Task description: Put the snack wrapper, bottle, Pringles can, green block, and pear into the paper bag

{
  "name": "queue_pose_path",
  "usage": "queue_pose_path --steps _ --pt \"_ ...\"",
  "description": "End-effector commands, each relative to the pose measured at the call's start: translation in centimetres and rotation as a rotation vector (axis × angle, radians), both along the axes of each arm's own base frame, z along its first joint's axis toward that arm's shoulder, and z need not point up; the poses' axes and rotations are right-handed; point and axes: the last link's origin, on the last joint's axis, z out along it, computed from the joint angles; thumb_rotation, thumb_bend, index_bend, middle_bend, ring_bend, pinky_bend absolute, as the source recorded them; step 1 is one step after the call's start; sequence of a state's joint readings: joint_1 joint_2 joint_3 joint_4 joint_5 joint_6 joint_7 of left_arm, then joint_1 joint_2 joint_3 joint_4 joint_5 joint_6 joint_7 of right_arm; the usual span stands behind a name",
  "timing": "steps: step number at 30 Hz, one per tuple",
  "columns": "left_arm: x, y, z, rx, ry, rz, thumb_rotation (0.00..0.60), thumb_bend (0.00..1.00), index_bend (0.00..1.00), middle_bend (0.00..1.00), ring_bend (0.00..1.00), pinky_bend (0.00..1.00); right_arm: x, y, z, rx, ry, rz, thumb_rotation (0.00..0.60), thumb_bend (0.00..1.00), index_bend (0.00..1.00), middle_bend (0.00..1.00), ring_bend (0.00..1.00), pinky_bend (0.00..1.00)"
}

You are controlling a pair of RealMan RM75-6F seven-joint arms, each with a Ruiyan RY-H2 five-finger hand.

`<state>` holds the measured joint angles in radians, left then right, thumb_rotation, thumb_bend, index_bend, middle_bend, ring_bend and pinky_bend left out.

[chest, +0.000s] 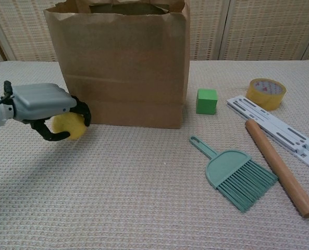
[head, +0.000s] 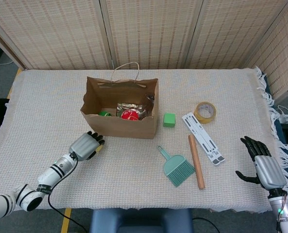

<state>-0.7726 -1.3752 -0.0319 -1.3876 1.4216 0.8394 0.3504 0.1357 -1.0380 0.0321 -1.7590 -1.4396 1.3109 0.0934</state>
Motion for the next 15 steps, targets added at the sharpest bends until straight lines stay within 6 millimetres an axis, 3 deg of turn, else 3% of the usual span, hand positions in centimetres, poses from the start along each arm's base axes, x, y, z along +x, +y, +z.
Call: queue_pose_path --steps 1,8,11,15 --pt "-2.2 0.5 4.7 0.127 0.015 0.059 0.6 0.6 0.71 0.69 0.66 0.82 0.0 0.0 0.0 -0.004 0.0 0.001 0.6 0.11 0.0 0.0 0.0 0.0" --pt "-5.7 0.9 13.0 0.443 -0.042 0.158 0.6 0.6 0.71 0.7 0.66 0.83 0.0 0.1 -0.1 -0.001 0.006 0.007 0.6 0.11 0.0 0.0 0.0 0.0" --pt "-5.6 1.1 14.8 0.572 -0.172 0.184 0.6 0.6 0.72 0.7 0.66 0.83 0.1 0.1 -0.2 0.0 0.009 0.01 0.6 0.11 0.0 0.0 0.0 0.0" --pt "-3.7 1.7 15.8 0.678 -0.429 0.234 0.6 0.6 0.71 0.7 0.66 0.82 0.1 0.0 -0.3 0.001 0.014 0.013 0.6 0.11 0.0 0.0 0.0 0.0"
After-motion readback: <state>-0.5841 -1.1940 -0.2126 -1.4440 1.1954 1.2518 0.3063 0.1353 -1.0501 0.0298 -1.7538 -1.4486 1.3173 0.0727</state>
